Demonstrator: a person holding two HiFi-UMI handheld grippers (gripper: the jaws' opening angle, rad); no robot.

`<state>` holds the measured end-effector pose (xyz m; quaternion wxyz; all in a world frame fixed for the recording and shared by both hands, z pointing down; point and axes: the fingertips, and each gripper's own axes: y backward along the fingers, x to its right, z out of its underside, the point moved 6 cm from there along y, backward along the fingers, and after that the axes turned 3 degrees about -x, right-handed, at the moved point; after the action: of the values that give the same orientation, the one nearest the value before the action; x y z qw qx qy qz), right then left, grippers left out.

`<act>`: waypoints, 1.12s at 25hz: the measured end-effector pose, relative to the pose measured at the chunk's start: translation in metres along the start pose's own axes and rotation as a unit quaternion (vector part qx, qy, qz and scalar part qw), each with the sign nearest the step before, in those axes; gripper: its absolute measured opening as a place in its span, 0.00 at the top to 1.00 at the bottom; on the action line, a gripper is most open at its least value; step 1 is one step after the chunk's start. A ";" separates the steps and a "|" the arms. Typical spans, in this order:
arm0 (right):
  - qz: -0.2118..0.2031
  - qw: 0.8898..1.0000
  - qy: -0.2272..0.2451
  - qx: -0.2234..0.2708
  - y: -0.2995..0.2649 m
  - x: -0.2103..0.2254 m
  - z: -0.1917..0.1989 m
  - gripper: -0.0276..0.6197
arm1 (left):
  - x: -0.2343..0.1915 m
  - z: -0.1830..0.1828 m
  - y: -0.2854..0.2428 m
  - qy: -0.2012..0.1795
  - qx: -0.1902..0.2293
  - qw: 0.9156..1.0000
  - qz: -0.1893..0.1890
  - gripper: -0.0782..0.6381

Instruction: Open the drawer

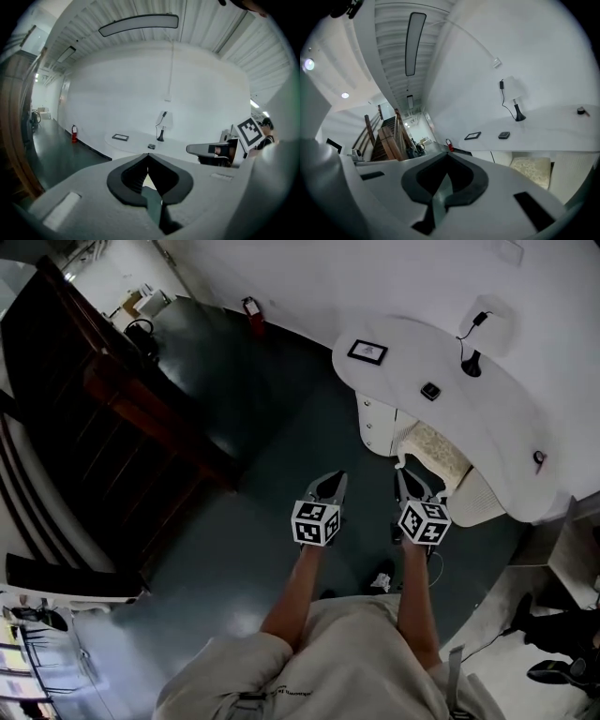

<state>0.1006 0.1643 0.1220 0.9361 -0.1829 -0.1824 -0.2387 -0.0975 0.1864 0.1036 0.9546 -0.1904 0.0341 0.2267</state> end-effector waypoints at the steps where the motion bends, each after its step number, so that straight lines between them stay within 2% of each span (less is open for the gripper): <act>1: -0.006 1.000 0.004 -0.001 -0.004 0.005 -0.005 0.93 | -0.001 -0.002 -0.005 0.007 0.004 1.000 -0.007 0.88; 6: -0.023 0.999 0.040 -0.024 -0.025 0.033 -0.013 0.93 | -0.005 0.003 -0.038 0.033 0.011 0.999 -0.040 0.88; 11: -0.045 0.997 0.047 -0.044 -0.050 0.044 -0.007 0.93 | -0.007 0.015 -0.058 0.024 -0.014 0.998 -0.048 0.88; 15: -0.055 0.995 0.044 -0.069 -0.068 0.045 0.008 0.93 | -0.027 0.025 -0.064 0.042 -0.027 0.996 -0.068 0.88; 21: -0.028 0.993 0.001 -0.116 -0.115 0.068 0.047 0.93 | -0.073 0.043 -0.097 0.071 -0.062 0.993 -0.074 0.88; 25: -0.004 0.991 -0.011 -0.132 -0.156 0.074 0.050 0.93 | -0.114 0.040 -0.126 0.083 -0.079 0.991 -0.072 0.88; 28: 0.012 0.990 -0.012 -0.140 -0.192 0.082 0.049 0.93 | -0.145 0.034 -0.155 0.079 -0.088 0.991 -0.068 0.88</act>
<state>0.0561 -0.0031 0.2487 0.9016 -0.3175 -0.1564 -0.2484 -0.1586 0.0106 0.2105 0.9416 -0.2932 0.0759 0.1474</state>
